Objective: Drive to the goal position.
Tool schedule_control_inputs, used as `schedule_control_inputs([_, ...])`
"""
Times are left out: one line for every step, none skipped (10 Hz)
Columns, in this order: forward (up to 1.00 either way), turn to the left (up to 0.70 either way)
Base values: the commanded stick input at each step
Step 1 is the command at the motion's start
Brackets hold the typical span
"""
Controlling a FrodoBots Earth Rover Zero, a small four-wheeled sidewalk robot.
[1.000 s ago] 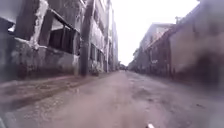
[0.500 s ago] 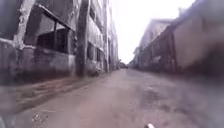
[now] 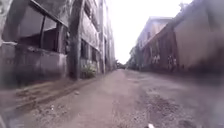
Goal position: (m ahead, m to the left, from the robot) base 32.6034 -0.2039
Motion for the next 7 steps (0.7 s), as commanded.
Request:
schedule_control_inputs([1.0,0.0])
schedule_control_inputs([1.0,0.0])
schedule_control_inputs([1.0,0.0])
schedule_control_inputs([1.0,0.0])
schedule_control_inputs([1.0,0.0])
schedule_control_inputs([1.0,0.0])
schedule_control_inputs([1.0,0.0])
